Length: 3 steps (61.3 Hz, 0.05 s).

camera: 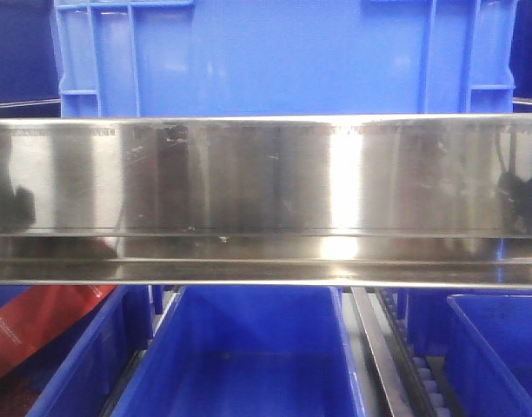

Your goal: Place cylindrical capacitor in blue bin on shelf

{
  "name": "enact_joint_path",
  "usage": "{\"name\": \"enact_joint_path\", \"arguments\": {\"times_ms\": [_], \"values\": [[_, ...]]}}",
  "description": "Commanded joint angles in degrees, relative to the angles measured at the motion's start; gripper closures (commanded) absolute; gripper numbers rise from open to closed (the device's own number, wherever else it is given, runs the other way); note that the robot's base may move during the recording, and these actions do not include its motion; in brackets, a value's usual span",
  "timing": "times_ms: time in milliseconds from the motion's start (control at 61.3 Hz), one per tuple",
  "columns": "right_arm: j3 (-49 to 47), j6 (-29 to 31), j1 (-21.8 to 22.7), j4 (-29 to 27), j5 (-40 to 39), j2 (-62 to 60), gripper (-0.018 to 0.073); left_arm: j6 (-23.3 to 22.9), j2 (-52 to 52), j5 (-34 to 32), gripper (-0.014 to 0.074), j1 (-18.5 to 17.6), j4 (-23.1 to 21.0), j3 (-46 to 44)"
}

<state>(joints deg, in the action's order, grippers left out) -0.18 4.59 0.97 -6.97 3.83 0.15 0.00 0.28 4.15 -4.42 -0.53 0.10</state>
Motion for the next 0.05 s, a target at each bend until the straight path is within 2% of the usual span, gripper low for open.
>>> {"name": "enact_joint_path", "arguments": {"times_ms": [0, 33], "values": [[0.2, 0.0, 0.2, -0.2, -1.3, -0.2, 0.0719, 0.0, -0.3, -0.9, 0.0707, -0.3, -0.3, -0.1], [0.2, 0.0, 0.2, -0.2, -1.3, -0.2, 0.0719, 0.0, -0.3, -0.9, 0.0707, -0.3, -0.3, -0.1]]}}
